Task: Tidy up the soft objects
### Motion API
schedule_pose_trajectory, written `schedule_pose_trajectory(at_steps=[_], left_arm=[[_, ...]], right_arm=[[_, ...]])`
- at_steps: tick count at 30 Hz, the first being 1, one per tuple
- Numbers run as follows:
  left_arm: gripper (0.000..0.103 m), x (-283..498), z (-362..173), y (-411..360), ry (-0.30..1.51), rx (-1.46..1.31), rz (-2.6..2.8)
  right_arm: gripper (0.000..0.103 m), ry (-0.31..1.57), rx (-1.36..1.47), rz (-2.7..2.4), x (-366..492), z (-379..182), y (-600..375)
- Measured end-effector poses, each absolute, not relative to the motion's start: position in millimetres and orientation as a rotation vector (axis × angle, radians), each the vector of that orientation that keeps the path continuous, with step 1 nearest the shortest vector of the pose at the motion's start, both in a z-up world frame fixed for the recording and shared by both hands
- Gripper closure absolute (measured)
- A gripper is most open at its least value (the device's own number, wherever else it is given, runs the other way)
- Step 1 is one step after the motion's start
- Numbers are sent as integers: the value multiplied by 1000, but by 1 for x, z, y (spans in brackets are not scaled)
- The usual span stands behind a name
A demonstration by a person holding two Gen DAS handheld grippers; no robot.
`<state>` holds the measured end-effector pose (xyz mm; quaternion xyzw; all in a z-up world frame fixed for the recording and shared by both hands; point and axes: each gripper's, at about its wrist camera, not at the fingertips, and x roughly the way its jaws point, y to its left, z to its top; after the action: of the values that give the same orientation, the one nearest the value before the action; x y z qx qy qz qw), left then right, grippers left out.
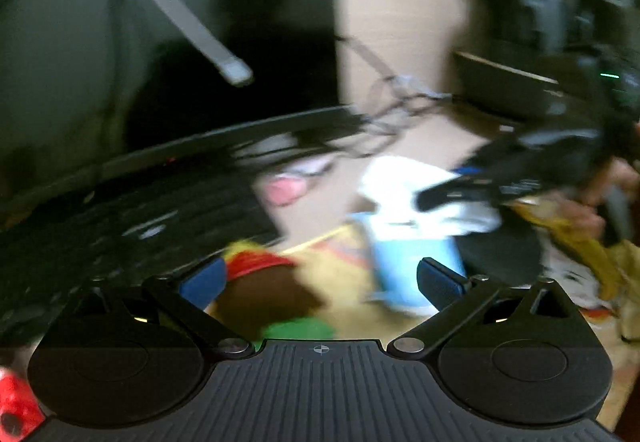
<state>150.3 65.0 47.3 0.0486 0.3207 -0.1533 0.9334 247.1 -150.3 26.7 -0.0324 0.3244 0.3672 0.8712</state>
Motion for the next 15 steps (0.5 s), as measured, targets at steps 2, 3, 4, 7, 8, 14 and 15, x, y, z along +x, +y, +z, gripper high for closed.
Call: schedule_pose_trajectory(at_steps=[2, 3, 4, 7, 8, 14, 15], left_arm=[[0, 161, 39, 78, 711, 25, -303], [0, 163, 36, 83, 734, 0, -309], [0, 163, 34, 87, 750, -14, -313], [0, 153, 32, 92, 766, 19, -310], [0, 151, 31, 92, 773, 32, -297], [0, 157, 15, 97, 855, 16, -255], [0, 156, 14, 98, 862, 8, -258]], right_arm=[[87, 654, -79, 802, 243, 34, -138], [87, 642, -84, 819, 240, 38, -132], [87, 632, -90, 838, 238, 42, -125], [87, 608, -105, 898, 234, 55, -102], [87, 604, -107, 920, 233, 58, -93], [87, 555, -186, 982, 236, 52, -31], [87, 560, -198, 977, 237, 47, -24]])
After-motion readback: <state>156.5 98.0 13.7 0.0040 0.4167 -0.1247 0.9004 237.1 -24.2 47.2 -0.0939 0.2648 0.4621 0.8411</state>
